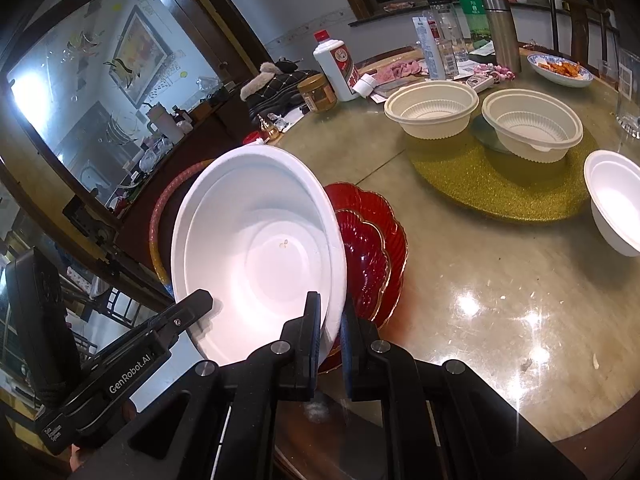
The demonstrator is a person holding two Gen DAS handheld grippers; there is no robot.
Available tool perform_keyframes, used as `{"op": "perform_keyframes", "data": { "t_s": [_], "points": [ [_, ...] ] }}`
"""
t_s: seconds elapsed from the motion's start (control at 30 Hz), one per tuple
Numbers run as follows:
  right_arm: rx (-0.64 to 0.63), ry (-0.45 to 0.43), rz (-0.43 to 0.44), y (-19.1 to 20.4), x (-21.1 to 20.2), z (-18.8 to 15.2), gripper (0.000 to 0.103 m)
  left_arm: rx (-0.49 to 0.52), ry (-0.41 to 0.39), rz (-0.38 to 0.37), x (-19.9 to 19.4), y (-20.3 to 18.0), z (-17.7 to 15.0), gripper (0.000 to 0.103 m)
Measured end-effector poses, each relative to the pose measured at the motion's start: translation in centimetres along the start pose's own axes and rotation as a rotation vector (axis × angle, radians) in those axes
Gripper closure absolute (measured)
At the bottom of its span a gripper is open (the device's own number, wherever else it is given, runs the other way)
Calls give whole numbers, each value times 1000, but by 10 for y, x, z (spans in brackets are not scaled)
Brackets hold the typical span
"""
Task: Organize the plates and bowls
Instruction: 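Lift the white bowl and carry it over the stacked red plates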
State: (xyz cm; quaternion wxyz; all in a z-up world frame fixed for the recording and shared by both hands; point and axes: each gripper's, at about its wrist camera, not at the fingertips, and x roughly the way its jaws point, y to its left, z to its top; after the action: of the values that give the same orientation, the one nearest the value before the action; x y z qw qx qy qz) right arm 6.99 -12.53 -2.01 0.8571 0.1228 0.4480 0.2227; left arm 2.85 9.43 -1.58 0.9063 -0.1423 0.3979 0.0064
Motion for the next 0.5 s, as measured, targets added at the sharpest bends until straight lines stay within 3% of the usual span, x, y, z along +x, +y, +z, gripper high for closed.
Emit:
{"op": "perform_keyframes", "data": {
  "t_s": [0.5],
  "points": [
    [7, 33, 13, -8, 19, 11, 94, 2, 48, 14, 20, 1, 9, 93]
  ]
}}
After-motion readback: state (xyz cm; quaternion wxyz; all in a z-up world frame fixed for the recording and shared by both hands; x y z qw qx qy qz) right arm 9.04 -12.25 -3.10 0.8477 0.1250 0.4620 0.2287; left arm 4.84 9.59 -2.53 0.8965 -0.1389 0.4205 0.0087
